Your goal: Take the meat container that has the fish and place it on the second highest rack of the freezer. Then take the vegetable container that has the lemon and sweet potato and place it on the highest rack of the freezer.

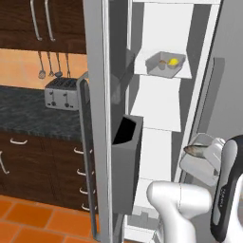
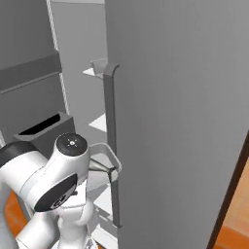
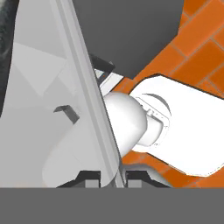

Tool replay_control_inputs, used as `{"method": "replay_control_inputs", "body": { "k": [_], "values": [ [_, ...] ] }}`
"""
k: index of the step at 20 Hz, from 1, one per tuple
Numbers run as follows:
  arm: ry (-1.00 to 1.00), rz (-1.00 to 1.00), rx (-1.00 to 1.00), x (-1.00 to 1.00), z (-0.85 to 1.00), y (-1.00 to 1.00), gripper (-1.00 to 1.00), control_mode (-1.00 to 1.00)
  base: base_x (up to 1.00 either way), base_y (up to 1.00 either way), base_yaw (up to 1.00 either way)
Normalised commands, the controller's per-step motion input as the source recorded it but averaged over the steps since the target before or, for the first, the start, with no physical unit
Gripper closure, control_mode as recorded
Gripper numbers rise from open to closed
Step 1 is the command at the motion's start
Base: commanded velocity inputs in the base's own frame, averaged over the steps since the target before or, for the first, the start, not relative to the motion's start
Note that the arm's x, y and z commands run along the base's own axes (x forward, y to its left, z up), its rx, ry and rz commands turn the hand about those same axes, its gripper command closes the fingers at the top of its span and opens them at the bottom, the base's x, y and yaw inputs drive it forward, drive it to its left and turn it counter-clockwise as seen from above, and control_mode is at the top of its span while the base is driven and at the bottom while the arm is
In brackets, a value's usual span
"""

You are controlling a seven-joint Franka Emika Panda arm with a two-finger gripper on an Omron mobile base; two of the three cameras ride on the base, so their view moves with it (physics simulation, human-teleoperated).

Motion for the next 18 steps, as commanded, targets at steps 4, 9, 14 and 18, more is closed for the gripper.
{"method": "replay_control_inputs", "body": {
  "k": [4, 9, 14, 18],
  "values": [
    [-0.05, 0.0, -0.09, 0.0, 0.11, 0.15, 1.0, -1.0, 0.0, 0.26, 0.04],
    [-0.07, 0.17, -0.22, 0.04, 0.31, 0.67, 1.0, -1.0, 0.0, 0.0, 0.0],
    [-0.02, 0.38, -0.07, -0.18, 0.42, 0.17, 1.0, -1.0, 0.0, 0.0, 0.0],
    [-0.05, 0.41, -0.16, 0.35, 0.28, 0.44, 1.0, -1.0, 0.0, 0.0, 0.0]
  ]
}}
